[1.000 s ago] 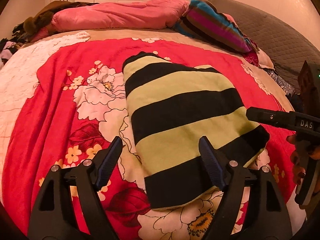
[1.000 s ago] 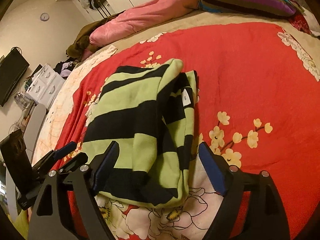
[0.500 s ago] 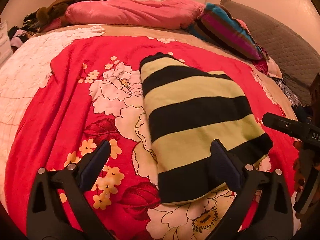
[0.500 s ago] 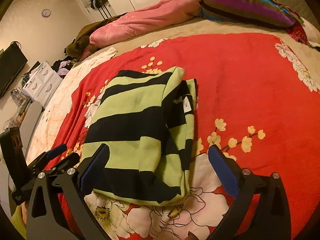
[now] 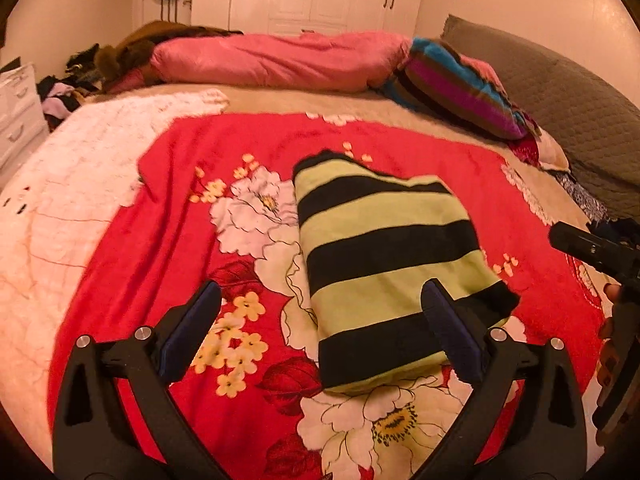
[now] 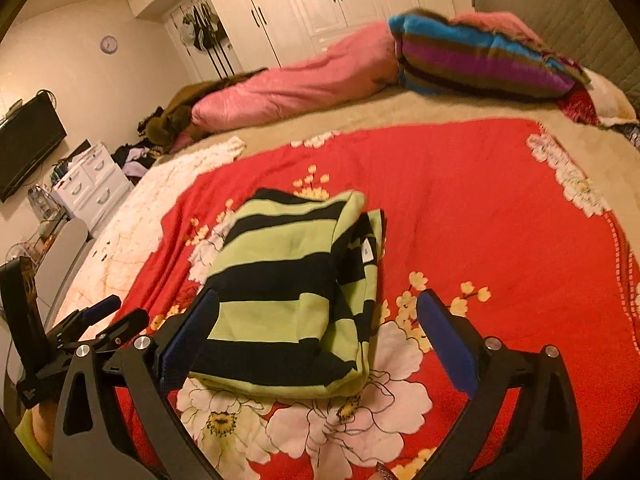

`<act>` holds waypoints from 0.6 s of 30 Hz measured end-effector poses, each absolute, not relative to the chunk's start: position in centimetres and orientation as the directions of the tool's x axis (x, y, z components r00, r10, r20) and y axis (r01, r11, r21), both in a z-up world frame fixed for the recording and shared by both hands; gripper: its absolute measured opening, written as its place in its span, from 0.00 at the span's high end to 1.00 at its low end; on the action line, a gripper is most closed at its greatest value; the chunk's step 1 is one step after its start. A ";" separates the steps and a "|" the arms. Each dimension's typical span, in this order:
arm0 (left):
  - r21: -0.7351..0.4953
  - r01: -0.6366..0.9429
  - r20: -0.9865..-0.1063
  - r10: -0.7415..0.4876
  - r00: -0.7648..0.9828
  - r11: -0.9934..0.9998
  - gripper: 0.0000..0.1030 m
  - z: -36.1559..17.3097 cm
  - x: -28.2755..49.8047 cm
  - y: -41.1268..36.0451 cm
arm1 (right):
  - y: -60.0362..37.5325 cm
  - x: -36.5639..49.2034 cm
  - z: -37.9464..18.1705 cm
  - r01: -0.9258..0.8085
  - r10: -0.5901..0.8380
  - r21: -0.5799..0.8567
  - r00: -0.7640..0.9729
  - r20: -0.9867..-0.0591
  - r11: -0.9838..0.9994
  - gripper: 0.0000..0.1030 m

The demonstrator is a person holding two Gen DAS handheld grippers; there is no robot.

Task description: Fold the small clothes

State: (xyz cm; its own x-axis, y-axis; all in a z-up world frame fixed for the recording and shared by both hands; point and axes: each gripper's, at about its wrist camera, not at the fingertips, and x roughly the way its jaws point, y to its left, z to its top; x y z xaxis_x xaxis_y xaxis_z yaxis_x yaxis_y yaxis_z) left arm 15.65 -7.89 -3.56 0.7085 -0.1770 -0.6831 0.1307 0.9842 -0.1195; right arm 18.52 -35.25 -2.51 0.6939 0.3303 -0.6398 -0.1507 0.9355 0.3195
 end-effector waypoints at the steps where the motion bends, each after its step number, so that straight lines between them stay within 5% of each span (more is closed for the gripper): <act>1: -0.120 0.128 -0.678 -0.175 0.713 0.985 0.09 -3.2 15.3 -7.8 | -35.4 18.0 -2.1 -0.153 0.329 0.317 0.702 -0.631 0.936 0.04; 18: -0.139 0.122 -0.680 -0.184 0.710 0.983 0.09 -0.8 8.0 -6.8 | -34.8 10.0 -0.5 -0.173 0.316 0.281 0.719 -0.619 0.944 0.04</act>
State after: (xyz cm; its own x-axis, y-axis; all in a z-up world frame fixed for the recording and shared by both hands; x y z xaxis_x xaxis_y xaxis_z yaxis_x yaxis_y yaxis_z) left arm 8.04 -6.80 -0.78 0.7098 -0.1839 -0.6800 0.1218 0.9828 -0.1386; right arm 10.04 -34.83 -0.50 0.7190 0.3157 -0.6192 -0.1729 0.9441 0.2806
